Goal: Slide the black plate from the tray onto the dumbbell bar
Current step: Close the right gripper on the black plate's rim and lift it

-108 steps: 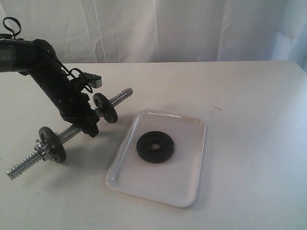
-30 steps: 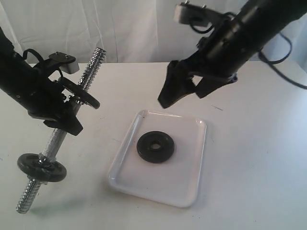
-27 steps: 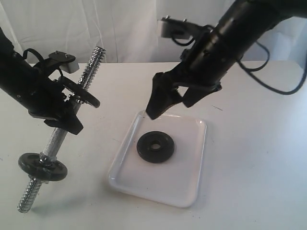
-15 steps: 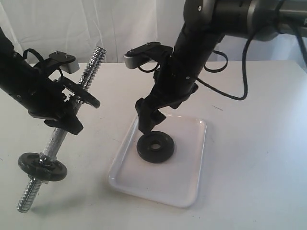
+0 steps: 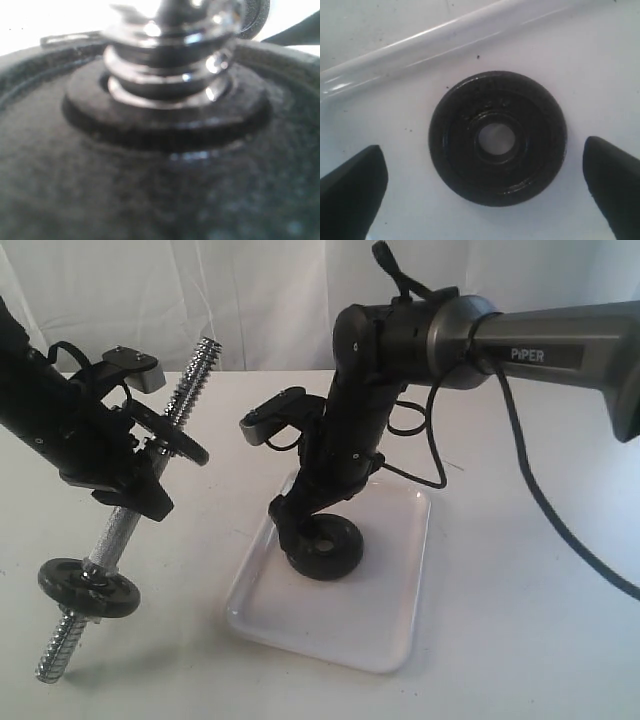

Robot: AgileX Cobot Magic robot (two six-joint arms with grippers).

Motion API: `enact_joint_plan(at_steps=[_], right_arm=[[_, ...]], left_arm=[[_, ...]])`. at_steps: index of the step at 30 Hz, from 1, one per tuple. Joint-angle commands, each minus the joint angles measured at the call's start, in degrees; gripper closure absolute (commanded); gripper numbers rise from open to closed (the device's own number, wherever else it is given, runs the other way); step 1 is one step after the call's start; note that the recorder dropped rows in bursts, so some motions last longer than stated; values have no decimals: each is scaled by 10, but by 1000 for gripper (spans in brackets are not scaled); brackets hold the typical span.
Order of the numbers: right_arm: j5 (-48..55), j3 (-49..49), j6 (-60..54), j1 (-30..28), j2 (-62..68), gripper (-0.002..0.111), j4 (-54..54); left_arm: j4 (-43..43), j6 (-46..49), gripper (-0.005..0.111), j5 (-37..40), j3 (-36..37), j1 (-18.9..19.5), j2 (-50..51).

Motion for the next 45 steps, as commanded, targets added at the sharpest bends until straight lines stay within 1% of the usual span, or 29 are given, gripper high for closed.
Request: enact_joint_plan(at_steps=[1,18,26,32,45], right_arm=[[-25,-5,-4,1,11,3,-10],[-52,-5,-4,1,63,3,-27],[-46,-5,-4,1,66,3,-44],[-29,-5,16,1,66,3,-81],[-20,-5,27,6,92,3,-81]], left_arm=[[-68,-3,107,6,-16,-1,-35],[-68,-3,107,6,-16,-1,-35],[-68,-3,107,5,-16,-1,-35],[-68,-3,107,5,-16,-1,-35],[-68,-3,107,4,-16,-1,-35]])
